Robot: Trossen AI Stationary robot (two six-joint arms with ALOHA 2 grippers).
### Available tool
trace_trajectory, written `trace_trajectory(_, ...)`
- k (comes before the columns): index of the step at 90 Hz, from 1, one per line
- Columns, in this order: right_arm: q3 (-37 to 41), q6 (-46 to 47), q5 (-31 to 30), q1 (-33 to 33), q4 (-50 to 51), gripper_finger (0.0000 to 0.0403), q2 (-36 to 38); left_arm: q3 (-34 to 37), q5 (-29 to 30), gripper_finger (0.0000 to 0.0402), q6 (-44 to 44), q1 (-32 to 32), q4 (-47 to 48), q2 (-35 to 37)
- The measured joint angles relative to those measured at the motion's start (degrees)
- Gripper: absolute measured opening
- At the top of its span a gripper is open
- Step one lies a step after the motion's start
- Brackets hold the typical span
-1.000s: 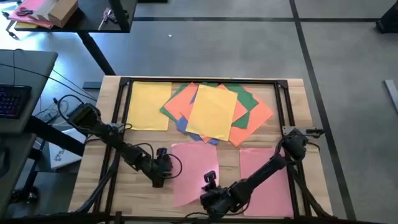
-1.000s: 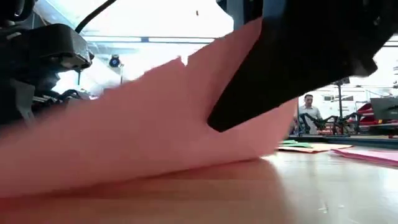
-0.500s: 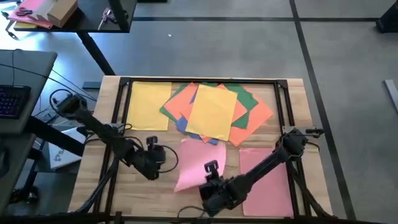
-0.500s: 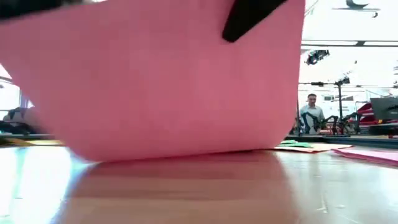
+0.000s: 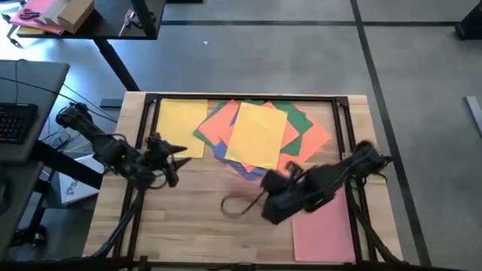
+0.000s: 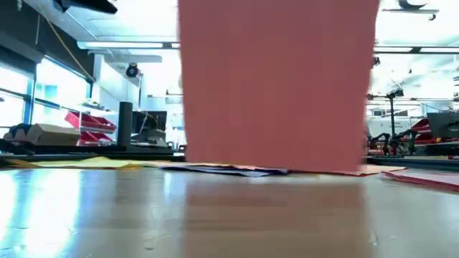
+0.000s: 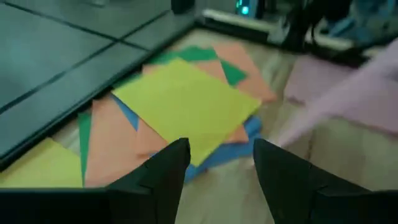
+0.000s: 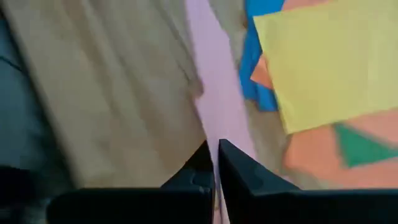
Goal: Organize paper
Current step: Stack the pink paper on top of the stacked pink papers
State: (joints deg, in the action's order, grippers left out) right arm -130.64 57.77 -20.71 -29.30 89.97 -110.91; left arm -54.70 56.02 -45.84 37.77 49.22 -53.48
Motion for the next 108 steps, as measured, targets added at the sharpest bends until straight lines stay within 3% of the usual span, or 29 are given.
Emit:
trace_trajectory(11,1.88,4.17,4.88,2.29,-0.04,0.0,5.71,0.0,0.05,0.0172,1.02,0.44,0.12,1.24)
trace_trajectory(20,7.79,3.08,11.8,5.33,-0.13,0.0,11.76,0.0,0.03,0.0172,1.07,0.44,0.58,1.32)
trace_trajectory(32,24.85,0.8,19.3,9.54,0.04,0.0,20.44,0.0,0.51,0.0172,1.07,-0.05,0.5,1.02)
trace_trajectory(44,43.85,0.31,20.8,13.08,-0.26,0.0,28.52,0.36,0.21,0.0172,1.03,-0.32,0.23,0.79)
trace_trajectory(49,50.33,0.04,21.98,13.8,-4.45,0.0,30.57,1.0,0.01,0.0172,0.31,-0.3,0.17,0.74)
trace_trajectory(60,61.13,-5.12,22.3,12.53,-25.05,0.0,32.86,3.24,-5.2,0.0172,-0.15,-0.32,0.32,0.4)
trace_trajectory(71,68.1,-14.32,22.49,9.84,-44.81,0.0,30.89,6.21,-12.34,0.0172,-2.44,-0.32,-0.23,-0.97)
trace_trajectory(81,70.31,-24.87,22.59,7.12,-53.45,0.0002,26.04,9.44,-20.66,0.0172,-4.23,-0.77,-3.62,-4.15)
trace_trajectory(99,66.0,-47.84,22.49,3.46,-51.79,0.0052,11.09,14.73,-33.45,0.0172,-4.68,-1.82,-18.85,-15.91)
trace_trajectory(108,61.32,-57.94,15.98,1.17,-51.79,0.0094,4.31,15.25,-40.25,0.0172,-4.85,-1.86,-23.59,-24.1)
